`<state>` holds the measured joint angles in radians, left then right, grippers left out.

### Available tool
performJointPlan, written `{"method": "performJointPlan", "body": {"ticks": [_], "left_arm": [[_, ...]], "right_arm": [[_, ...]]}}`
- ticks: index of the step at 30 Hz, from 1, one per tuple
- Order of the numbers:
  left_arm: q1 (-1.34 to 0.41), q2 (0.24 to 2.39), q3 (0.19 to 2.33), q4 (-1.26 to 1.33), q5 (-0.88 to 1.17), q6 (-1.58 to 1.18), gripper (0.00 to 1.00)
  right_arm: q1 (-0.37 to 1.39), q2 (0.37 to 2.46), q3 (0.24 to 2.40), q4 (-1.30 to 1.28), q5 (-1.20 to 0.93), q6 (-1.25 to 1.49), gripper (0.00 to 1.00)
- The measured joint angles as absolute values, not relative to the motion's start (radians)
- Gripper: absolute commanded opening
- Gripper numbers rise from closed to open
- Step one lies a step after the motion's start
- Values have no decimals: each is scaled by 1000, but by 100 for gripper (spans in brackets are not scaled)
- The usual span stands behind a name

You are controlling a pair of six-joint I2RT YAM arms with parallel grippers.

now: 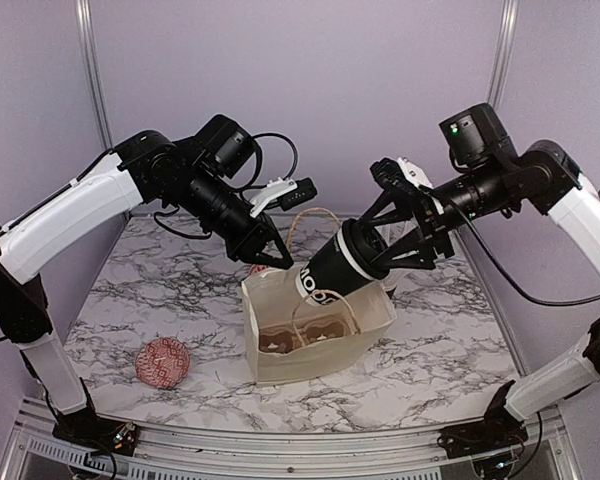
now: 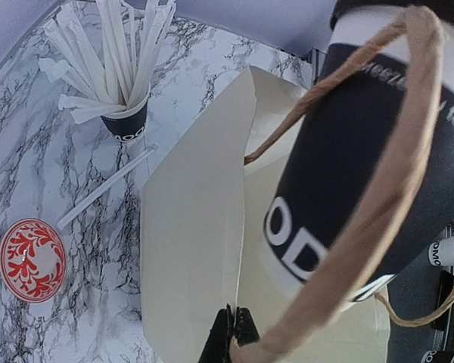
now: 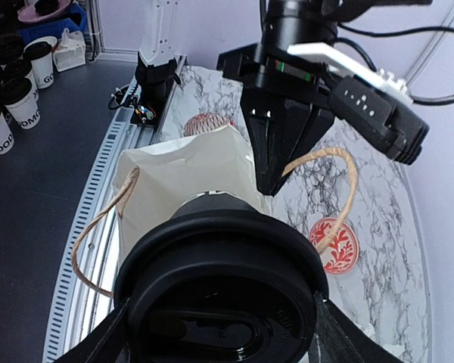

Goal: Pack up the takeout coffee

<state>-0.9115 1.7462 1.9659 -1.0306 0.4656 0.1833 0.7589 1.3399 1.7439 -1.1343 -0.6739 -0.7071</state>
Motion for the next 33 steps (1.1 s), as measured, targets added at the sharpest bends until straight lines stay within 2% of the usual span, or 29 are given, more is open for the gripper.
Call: {"method": "performJointPlan", "body": {"ticks": [7,16,19,31,33], "left_arm": [[-912,1747,1966,-1031,459,183,1],[-912,1747,1966,-1032,453,184,3],[-912,1749,1969,-1032,451,186,6],[-917,1764,2016,-1044,427,173,50],[-918,1763,2019,-1045,413,168,54]], "right_arm": [[904,1447,1736,-1108,-494,-673,54],[1060,1489,1723,-1106,-301,-678,53],[1111,1494,1714,-1096,-245,-683,53],[1163,1520,1598,-1074,-91,-794,44],[1163,1520,1577,-1076,-87,-811,44]]}}
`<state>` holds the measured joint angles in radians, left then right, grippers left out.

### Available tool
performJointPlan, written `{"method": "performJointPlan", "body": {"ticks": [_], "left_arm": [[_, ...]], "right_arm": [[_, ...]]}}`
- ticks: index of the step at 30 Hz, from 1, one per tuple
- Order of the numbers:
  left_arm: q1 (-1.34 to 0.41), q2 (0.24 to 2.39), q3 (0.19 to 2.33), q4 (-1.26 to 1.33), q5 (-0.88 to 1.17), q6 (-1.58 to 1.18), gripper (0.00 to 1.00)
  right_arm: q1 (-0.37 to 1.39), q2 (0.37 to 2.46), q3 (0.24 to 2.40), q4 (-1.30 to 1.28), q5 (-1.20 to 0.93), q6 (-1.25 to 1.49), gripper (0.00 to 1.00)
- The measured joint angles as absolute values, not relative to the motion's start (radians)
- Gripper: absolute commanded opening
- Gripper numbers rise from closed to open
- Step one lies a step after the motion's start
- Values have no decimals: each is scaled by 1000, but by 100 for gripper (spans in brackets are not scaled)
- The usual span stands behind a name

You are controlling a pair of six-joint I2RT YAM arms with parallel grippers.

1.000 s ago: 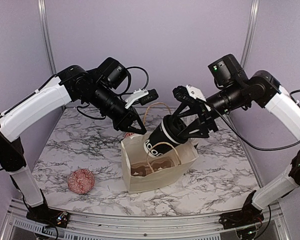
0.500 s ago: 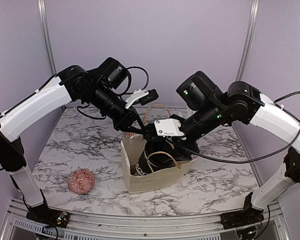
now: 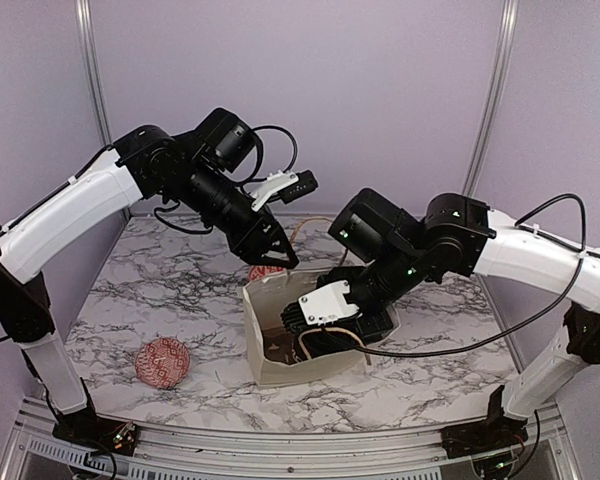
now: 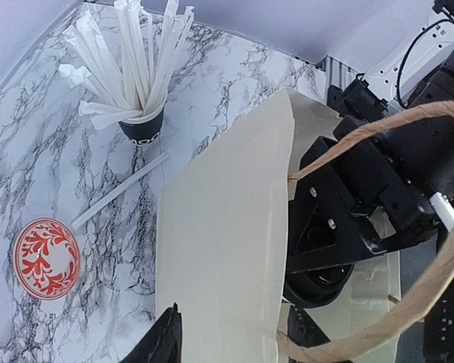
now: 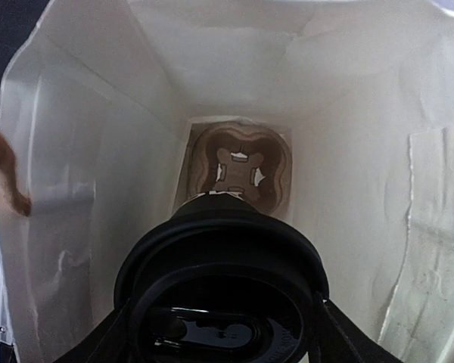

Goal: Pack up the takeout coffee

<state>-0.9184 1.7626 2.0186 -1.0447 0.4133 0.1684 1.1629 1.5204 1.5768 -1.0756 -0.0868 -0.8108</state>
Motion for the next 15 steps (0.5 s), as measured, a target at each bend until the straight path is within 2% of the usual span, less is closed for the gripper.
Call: {"method": "performJointPlan", "body": {"ticks": [11,15], "left_arm": [[-925,1694,2050,-1031,390,169,68],[-925,1600,1974,-947,382,186,71]], "right_arm": [[1165,1518,1556,-1166,15,-886,43],[1206,1473,1530,-1173,92,-896,43]]}}
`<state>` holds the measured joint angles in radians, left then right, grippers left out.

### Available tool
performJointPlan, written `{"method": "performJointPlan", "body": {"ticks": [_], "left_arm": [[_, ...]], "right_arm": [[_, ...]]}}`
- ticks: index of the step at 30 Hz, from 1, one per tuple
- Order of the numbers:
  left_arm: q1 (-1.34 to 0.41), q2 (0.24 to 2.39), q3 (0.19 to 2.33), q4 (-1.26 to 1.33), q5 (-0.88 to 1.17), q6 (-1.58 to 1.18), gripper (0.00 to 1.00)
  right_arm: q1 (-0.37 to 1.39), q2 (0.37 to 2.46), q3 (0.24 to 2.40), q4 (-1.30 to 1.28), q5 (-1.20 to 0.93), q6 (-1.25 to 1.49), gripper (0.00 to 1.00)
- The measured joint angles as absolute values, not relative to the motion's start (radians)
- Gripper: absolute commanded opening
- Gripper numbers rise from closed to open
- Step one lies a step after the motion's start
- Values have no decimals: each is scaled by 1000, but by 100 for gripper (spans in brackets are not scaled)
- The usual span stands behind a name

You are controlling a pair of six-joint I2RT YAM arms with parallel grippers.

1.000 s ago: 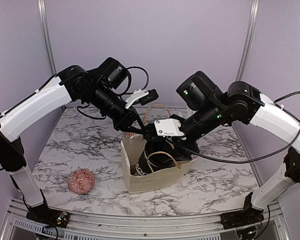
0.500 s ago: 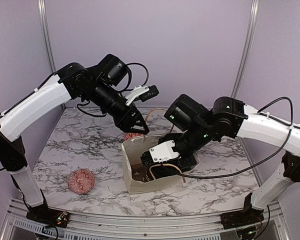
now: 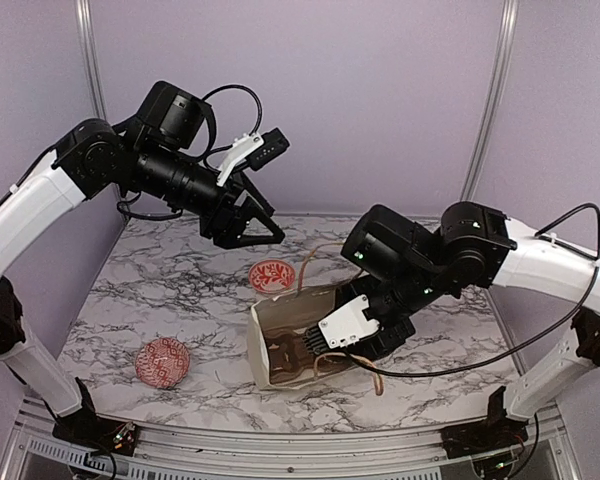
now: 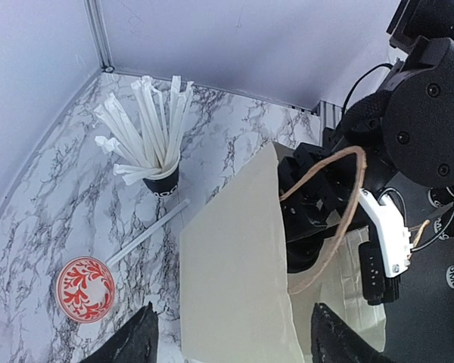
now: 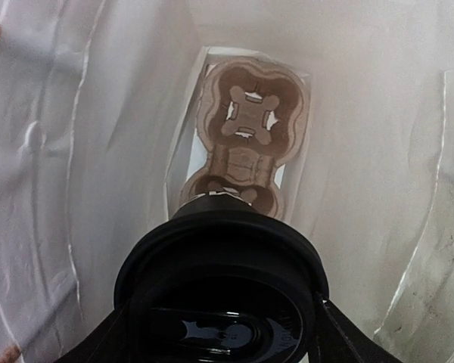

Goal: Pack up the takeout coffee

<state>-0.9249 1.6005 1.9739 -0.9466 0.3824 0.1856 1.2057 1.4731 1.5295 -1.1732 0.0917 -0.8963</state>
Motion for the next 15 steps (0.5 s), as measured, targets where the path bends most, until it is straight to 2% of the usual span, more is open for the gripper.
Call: {"method": "performJointPlan", "body": {"ticks": [6,11,15], "left_arm": [[-886,1537,1772,-757,329,157,71],[-823,1594,1602,-609,281,107,70],[-804,1671,1546,-549,268,77,69]], "right_arm": [[1319,1371,1415,-1171,168,-902,43],[1367,1337,1348,-1159,194,-896,42],[1371,1320,1295,-1118,220,-894,42]]}}
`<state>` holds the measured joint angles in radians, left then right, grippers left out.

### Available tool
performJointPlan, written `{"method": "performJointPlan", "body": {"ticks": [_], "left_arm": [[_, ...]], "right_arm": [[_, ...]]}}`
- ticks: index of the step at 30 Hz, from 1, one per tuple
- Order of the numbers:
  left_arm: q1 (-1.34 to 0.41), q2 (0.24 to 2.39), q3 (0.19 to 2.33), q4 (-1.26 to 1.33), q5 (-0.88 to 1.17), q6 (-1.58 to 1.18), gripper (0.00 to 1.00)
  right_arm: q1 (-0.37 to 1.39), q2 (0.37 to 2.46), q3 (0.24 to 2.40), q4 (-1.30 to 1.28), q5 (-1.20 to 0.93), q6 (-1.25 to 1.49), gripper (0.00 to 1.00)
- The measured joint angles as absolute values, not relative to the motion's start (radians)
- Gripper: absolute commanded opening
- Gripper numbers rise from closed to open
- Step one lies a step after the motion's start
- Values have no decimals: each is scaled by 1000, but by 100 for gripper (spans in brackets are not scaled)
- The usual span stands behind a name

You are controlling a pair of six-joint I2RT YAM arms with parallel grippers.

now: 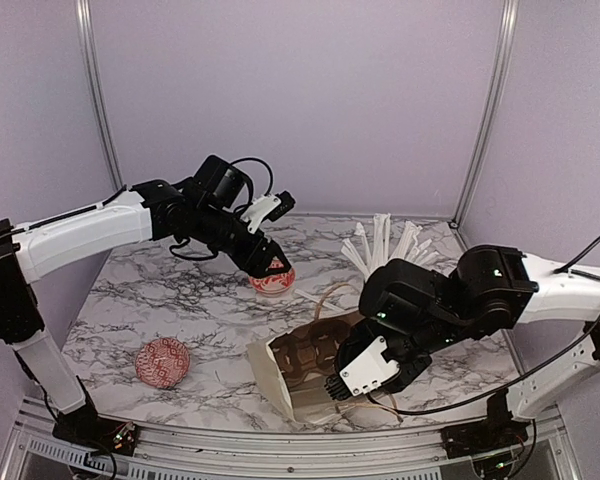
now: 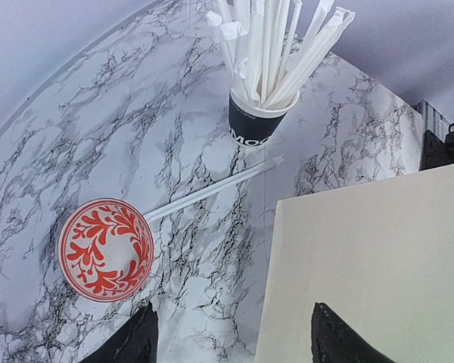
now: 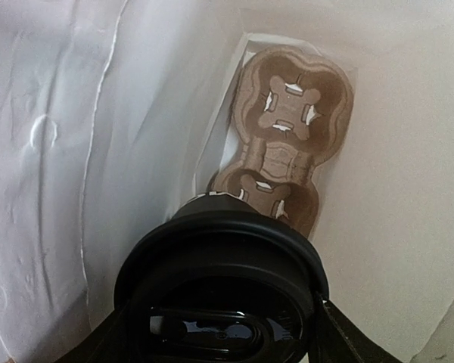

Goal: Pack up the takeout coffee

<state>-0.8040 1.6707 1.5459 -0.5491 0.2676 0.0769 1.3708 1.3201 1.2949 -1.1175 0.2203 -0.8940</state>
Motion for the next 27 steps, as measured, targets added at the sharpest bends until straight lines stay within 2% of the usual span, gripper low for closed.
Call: {"method": "performJointPlan", "body": {"ticks": [14,27], "left_arm": [[-815,1814,1498,-436,395,40,68],[-850,1891,1483,-415,554,41,65]], "right_arm": [[1373,1249,1130,-968,300,-896,41],[1373,1243,1063,-811,332,-926,40]]}}
